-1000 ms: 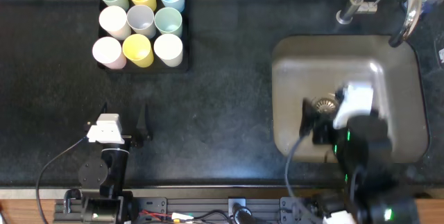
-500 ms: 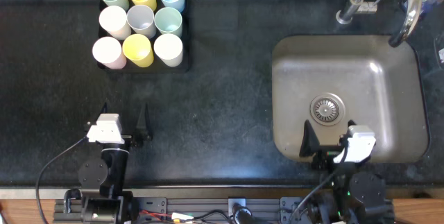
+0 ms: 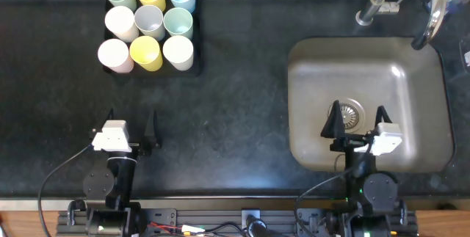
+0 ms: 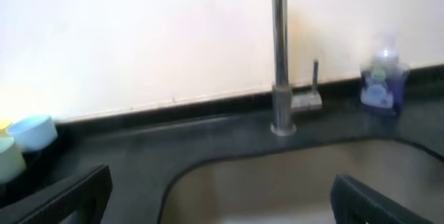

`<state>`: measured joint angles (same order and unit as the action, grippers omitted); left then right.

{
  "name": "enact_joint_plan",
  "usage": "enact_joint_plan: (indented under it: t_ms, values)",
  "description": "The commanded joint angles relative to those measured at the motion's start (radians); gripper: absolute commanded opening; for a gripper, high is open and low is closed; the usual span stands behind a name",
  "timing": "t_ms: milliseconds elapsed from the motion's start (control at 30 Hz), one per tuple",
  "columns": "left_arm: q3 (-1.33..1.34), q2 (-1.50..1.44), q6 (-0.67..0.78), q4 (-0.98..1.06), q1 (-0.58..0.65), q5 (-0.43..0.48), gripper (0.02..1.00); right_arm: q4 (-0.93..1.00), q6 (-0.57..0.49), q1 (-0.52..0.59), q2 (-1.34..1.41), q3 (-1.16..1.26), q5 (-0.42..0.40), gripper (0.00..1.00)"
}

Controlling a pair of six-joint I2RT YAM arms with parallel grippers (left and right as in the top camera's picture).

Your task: Store Cups

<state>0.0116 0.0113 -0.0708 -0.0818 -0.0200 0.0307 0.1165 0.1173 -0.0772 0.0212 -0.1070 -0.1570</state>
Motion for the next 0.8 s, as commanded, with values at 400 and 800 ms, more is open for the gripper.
enact_joint_plan:
  t_ms: [400,800]
  values:
    - [-0.003,-0.008,0.015,0.001,-0.009,0.013,0.998,-0.051,0.006,0.005,-0.015,0.102,0.006,0.998]
    - [-0.003,-0.008,0.015,0.001,-0.009,0.013,0.998,-0.051,0.006,0.005,-0.015,0.102,0.006,0.998]
